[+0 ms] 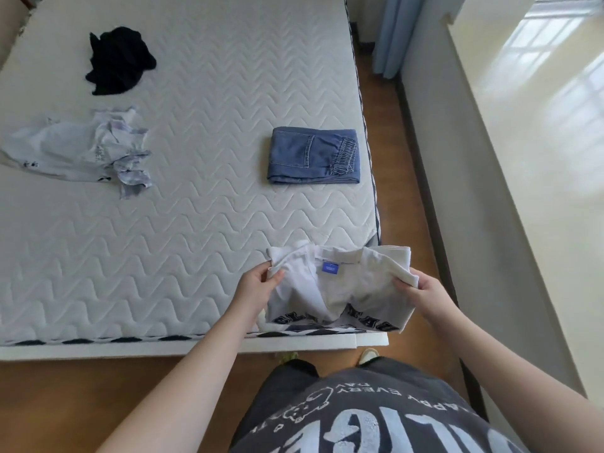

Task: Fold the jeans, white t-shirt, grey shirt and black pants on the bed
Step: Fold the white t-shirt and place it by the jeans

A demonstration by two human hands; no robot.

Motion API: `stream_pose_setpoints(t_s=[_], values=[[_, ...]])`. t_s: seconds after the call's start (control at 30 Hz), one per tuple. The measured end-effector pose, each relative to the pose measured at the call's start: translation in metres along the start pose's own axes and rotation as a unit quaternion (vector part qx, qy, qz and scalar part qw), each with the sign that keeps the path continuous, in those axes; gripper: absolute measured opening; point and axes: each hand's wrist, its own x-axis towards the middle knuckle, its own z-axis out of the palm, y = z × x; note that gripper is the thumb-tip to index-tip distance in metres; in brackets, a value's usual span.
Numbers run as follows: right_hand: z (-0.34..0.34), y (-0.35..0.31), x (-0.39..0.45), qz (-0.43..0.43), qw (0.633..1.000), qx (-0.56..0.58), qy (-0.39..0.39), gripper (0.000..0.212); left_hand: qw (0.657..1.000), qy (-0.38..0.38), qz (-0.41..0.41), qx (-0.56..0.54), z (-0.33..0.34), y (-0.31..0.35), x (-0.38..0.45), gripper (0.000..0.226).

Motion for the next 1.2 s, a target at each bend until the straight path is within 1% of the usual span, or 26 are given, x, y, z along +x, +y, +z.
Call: stream_pose_setpoints(t_s=[0.1, 0.2, 0.27, 0.33, 0.37, 0.43, 0.53, 0.67, 0.77, 0.87, 0.93, 1.0, 1.07, 1.2], values=[[0.02, 0.01, 0.008, 0.022, 0.999, -0.007, 0.028, 0.021, 0.999, -0.024, -0.026, 0.018, -0.009, -0.006, 0.019, 0.024], [0.037, 0.02, 0.016, 0.035, 0.999, -0.015, 0.037, 0.023, 0.996, -0.059, -0.05, 0.051, -0.014, -0.013, 0.03, 0.01], [0.044, 0.024, 0.026, 0.039, 0.998, -0.025, 0.032, 0.022, 0.994, -0.062, -0.063, 0.066, -0.016, -0.015, 0.036, 0.015], [0.043, 0.028, 0.038, 0.045, 0.998, -0.027, 0.033, 0.018, 0.993, -0.049, -0.07, 0.078, -0.016, -0.016, 0.046, 0.03], [0.041, 0.03, 0.046, 0.047, 0.998, -0.029, 0.029, 0.016, 0.993, -0.04, -0.071, 0.085, -0.015, -0.016, 0.051, 0.034], [0.035, 0.034, 0.064, 0.051, 0.998, -0.038, 0.018, 0.016, 0.994, -0.025, -0.066, 0.089, -0.012, -0.013, 0.062, 0.03], [0.024, 0.034, 0.088, 0.056, 0.997, -0.044, -0.003, 0.015, 0.994, -0.014, -0.066, 0.09, -0.005, -0.008, 0.078, 0.012], [0.013, 0.028, 0.122, 0.065, 0.996, -0.051, -0.018, 0.016, 0.991, 0.007, -0.067, 0.118, -0.001, -0.003, 0.109, 0.013], [0.006, 0.028, 0.149, 0.068, 0.996, -0.064, -0.008, 0.024, 0.986, 0.014, -0.047, 0.159, -0.001, 0.003, 0.137, 0.016], [0.005, 0.031, 0.182, 0.067, 0.997, -0.037, 0.007, 0.036, 0.984, 0.027, -0.044, 0.17, -0.002, -0.002, 0.169, 0.016], [0.005, 0.036, 0.206, 0.071, 0.997, -0.001, 0.019, 0.026, 0.983, 0.042, -0.046, 0.173, -0.003, -0.01, 0.191, 0.012], [0.008, 0.04, 0.233, 0.067, 0.997, 0.018, 0.032, 0.015, 0.981, 0.064, -0.04, 0.177, -0.001, -0.016, 0.213, 0.021], [0.01, 0.041, 0.262, 0.059, 0.997, 0.031, 0.046, 0.013, 0.979, 0.082, -0.038, 0.185, 0.003, -0.02, 0.238, 0.026], [0.015, 0.046, 0.319, 0.041, 0.997, 0.04, 0.059, 0.013, 0.979, 0.069, -0.02, 0.19, 0.006, -0.031, 0.297, 0.017]])
